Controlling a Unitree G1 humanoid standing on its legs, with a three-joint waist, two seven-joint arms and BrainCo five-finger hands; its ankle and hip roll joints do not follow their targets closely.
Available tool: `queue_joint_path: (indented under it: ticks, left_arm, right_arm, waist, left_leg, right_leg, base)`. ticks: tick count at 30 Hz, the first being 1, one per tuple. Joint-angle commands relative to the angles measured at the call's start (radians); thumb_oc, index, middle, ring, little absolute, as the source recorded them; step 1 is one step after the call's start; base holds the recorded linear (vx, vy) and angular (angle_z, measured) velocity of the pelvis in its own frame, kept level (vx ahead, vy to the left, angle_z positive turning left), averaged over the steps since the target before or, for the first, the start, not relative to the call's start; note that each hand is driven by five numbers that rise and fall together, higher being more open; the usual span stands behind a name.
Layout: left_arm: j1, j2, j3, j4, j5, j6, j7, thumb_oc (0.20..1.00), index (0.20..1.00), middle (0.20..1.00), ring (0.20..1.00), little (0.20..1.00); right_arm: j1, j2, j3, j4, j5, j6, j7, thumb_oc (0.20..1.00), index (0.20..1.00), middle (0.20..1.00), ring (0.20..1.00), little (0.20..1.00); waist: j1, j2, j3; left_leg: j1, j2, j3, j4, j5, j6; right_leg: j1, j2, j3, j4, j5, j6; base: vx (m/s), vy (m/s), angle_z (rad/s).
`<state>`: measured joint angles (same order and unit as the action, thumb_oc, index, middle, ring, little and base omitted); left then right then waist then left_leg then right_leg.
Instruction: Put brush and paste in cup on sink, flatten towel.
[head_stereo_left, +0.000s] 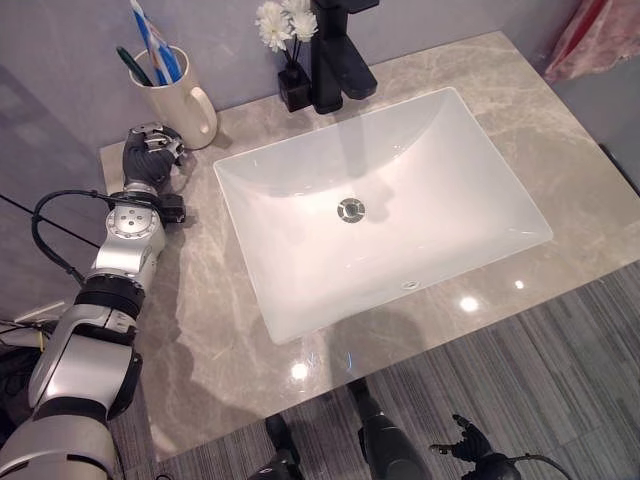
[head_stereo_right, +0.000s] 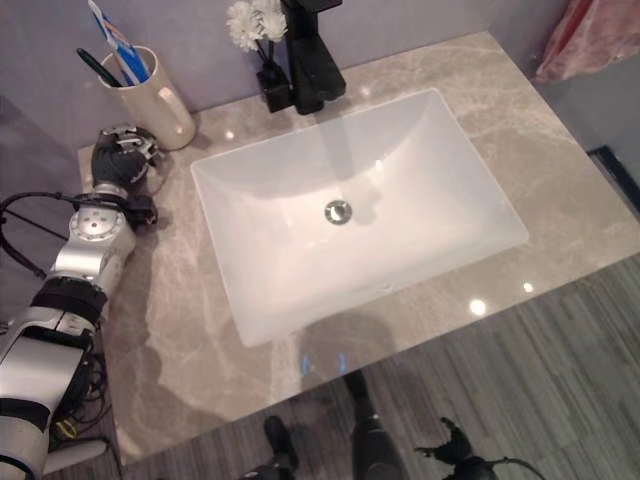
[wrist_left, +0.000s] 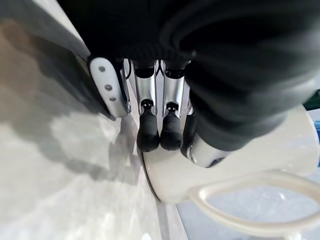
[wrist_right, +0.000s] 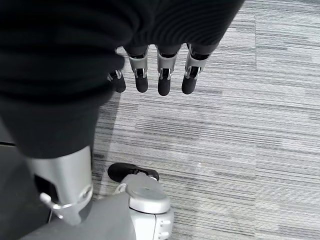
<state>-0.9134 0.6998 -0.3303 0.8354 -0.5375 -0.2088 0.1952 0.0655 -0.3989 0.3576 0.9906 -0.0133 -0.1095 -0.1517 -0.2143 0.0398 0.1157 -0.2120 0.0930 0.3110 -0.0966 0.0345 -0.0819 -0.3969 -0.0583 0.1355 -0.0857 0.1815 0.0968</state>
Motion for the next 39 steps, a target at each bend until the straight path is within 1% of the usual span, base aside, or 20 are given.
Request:
queue_joint_path:
  ticks: [1,10,12,13,19,26,39]
  left_arm:
    - [-0.028,0.0,-0.043,0.111,0.054,0.054,0.025,0.2,0.2,0.2,0.2,0.2]
    - [-0.067,-0.012,-0.042,0.155,0.078,0.054,0.057,0.2,0.2,0.2,0.2,0.2]
    - [-0.071,-0.025,-0.04,0.16,0.105,0.051,0.077,0.2,0.2,0.2,0.2,0.2]
    - [-0.072,-0.046,-0.037,0.161,0.107,0.048,0.091,0.2,0.2,0.2,0.2,0.2]
    - [-0.072,-0.072,-0.042,0.157,0.121,0.047,0.099,0.2,0.2,0.2,0.2,0.2]
    - [-0.077,-0.083,-0.045,0.147,0.129,0.042,0.106,0.2,0.2,0.2,0.2,0.2]
    - [-0.089,-0.098,-0.056,0.148,0.134,0.034,0.117,0.2,0.2,0.2,0.2,0.2]
  right_arm:
    - [-0.019,-0.03,0.011,-0.023,0.028,-0.018,-0.02,1.0,1.0,1.0,1.0,1.0]
    - [0.001,-0.027,0.018,-0.049,0.039,-0.029,-0.021,1.0,1.0,1.0,1.0,1.0]
    - [0.008,-0.022,0.018,-0.051,0.04,-0.033,-0.024,1.0,1.0,1.0,1.0,1.0]
    - [0.011,-0.019,0.02,-0.048,0.042,-0.036,-0.026,1.0,1.0,1.0,1.0,1.0]
    - [0.021,-0.006,0.033,-0.039,0.037,-0.037,-0.024,1.0,1.0,1.0,1.0,1.0]
    - [0.031,-0.021,0.03,-0.074,0.037,-0.042,-0.025,1.0,1.0,1.0,1.0,1.0]
    - [0.035,-0.016,0.03,-0.048,0.039,-0.045,-0.03,1.0,1.0,1.0,1.0,1.0]
  waist:
    - [-0.023,-0.017,0.047]
    - [-0.035,-0.029,0.049]
    - [-0.04,-0.034,0.048]
    - [-0.043,-0.039,0.045]
    - [-0.049,-0.047,0.037]
    - [-0.053,-0.047,0.034]
    - [-0.057,-0.043,0.031]
  left_leg:
    - [0.03,0.037,-0.03,0.009,0.024,-0.038]
    - [0.016,0.04,-0.025,0.009,0.026,-0.038]
    - [0.012,0.041,-0.024,0.009,0.026,-0.038]
    - [0.008,0.043,-0.024,0.009,0.026,-0.039]
    - [0.003,0.044,-0.023,0.009,0.026,-0.039]
    - [0.001,0.047,-0.017,0.009,0.027,-0.041]
    - [-0.003,0.048,-0.013,0.009,0.028,-0.043]
  right_leg:
    - [0.023,-0.053,0.003,-0.002,0.004,0.097]
    - [0.002,-0.049,0.017,-0.002,0.012,0.098]
    - [-0.004,-0.048,0.02,-0.002,0.014,0.099]
    - [-0.009,-0.047,0.019,-0.002,0.015,0.099]
    - [-0.016,-0.042,0.028,-0.002,0.017,0.098]
    - [-0.024,-0.038,0.038,-0.002,0.017,0.095]
    - [-0.033,-0.032,0.044,-0.002,0.019,0.093]
  base:
    - [0.0,0.0,0.0]
    - [0.0,0.003,-0.03]
    - [0.0,-0.008,-0.05]
    - [0.0,0.0,0.0]
    - [0.0,0.0,0.0]
    - [0.0,-0.008,-0.05]
    - [0.0,-0.004,-0.02]
